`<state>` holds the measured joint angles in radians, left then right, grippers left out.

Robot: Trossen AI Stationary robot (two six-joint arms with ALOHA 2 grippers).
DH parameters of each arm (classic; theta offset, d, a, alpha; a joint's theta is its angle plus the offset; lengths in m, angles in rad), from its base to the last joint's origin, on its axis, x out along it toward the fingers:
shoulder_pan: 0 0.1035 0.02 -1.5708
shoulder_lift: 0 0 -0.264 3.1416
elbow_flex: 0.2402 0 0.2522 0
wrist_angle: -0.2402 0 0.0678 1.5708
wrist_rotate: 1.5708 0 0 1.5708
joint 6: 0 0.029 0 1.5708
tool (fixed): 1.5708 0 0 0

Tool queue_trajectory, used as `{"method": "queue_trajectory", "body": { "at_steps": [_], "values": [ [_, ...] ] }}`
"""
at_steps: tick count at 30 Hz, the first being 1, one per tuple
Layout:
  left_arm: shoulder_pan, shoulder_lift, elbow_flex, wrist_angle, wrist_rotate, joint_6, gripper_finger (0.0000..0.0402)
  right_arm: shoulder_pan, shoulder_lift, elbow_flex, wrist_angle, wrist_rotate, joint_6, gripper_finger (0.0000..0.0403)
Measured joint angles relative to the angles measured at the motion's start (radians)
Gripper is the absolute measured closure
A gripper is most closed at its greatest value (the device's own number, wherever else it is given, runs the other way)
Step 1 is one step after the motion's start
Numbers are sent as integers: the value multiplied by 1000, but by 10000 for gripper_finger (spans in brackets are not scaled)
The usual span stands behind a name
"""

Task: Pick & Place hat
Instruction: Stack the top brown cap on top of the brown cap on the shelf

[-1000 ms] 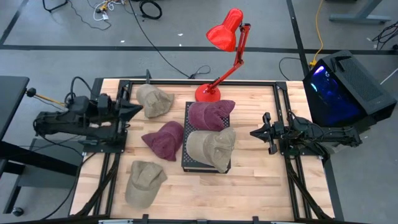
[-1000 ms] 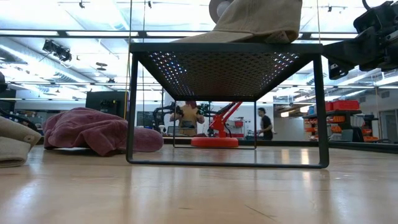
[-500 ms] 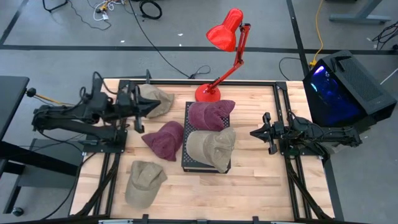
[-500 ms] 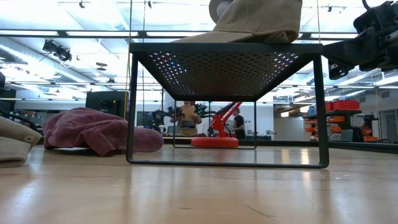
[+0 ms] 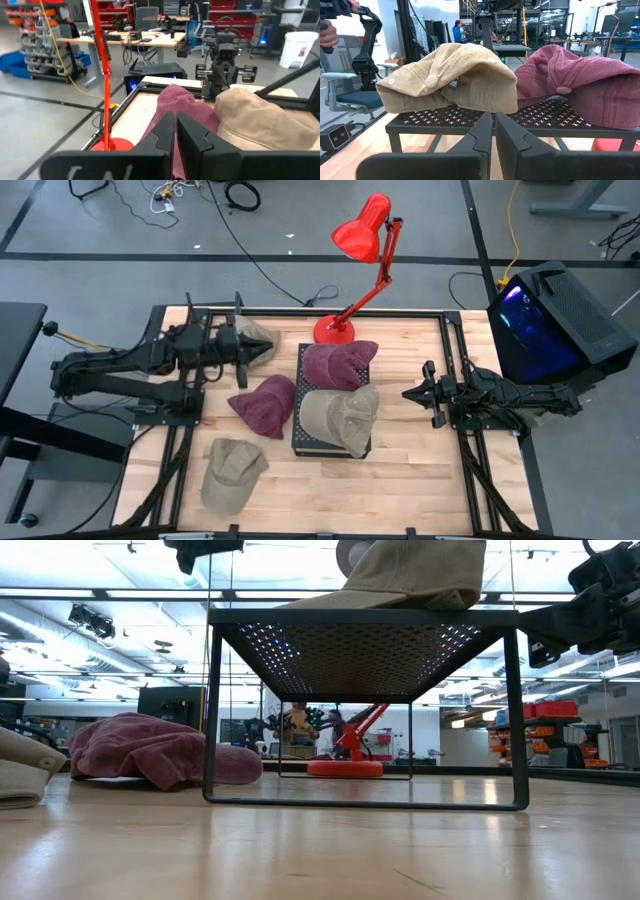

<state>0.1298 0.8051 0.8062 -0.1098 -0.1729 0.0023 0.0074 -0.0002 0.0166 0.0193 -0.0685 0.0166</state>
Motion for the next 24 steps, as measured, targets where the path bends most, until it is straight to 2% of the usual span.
{"method": "queue_trajectory", "body": {
  "at_steps": [4,11,17,21,24],
  "values": [
    [119,5,0,-32,111,-35,376,0,0,0,0,0,0,376],
    [284,42,1,-89,183,-49,376,0,0,0,0,0,0,376],
    [356,117,56,-192,174,-14,376,0,0,0,0,0,0,376],
    [396,186,135,-307,116,15,373,0,0,0,0,0,0,376],
    [424,236,191,-379,60,9,355,0,0,0,0,0,0,376]
  ]
}}
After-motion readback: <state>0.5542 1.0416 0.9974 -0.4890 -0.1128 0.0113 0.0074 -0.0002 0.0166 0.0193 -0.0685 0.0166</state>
